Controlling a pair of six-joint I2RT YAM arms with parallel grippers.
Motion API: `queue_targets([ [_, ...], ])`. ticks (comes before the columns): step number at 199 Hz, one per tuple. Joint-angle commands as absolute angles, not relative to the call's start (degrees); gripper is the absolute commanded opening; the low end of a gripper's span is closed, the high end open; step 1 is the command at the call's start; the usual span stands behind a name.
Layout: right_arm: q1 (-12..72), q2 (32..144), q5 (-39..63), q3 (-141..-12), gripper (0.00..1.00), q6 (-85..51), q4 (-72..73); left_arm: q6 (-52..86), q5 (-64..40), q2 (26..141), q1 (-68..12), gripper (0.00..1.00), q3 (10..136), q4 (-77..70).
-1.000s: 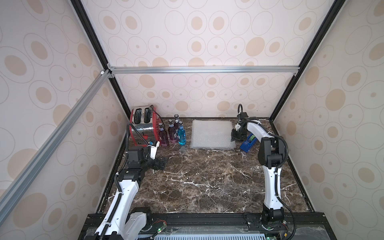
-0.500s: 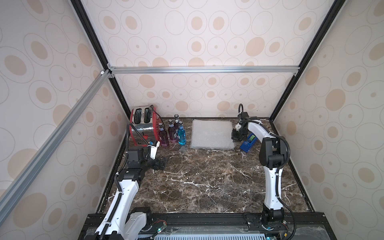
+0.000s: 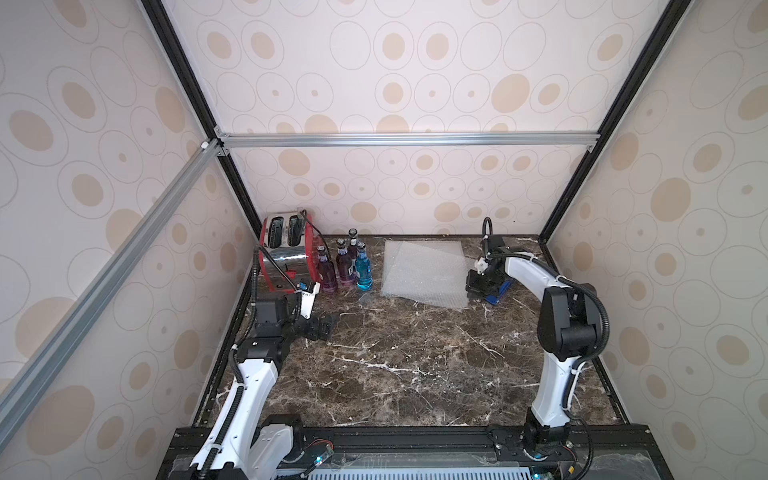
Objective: Wrap wine bottles in bubble wrap
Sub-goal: Move the bubble wrap to the center of the board.
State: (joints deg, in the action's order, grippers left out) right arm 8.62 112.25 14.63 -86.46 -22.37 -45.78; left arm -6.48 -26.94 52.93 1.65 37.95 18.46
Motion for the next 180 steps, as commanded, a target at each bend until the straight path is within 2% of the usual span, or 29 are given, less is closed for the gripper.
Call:
queue_targets([
  [1, 10.0, 106.9, 15.8, -80.0, 0.0, -24.5, -42.9, -7.7, -27.8, 52.6, 0.9, 0.99, 38.0, 17.7],
  [51, 14.4, 98.1, 15.2, -67.2, 0.0, -20.0, -47.1, -8.0, -27.3, 53.0, 0.4, 0.99, 38.1, 18.0],
  [91, 17.8, 89.5, 8.9, -60.3, 0.0, -17.5, -56.5, -7.8, -27.3, 53.3, 0.3, 0.99, 38.2, 18.0],
  [116, 17.8, 84.8, 0.4, -59.1, 0.0, -17.6, -61.1, -7.2, -28.0, 54.0, 0.2, 0.99, 38.5, 18.2],
  [159, 17.3, 89.8, -1.9, -62.4, 0.0, -15.2, -61.0, -7.0, -28.1, 54.0, 0.1, 0.99, 38.4, 18.0],
  [180, 18.1, 92.5, 0.1, -64.6, 0.0, -13.4, -59.7, -7.9, -27.5, 53.6, 0.0, 0.99, 38.0, 17.9],
])
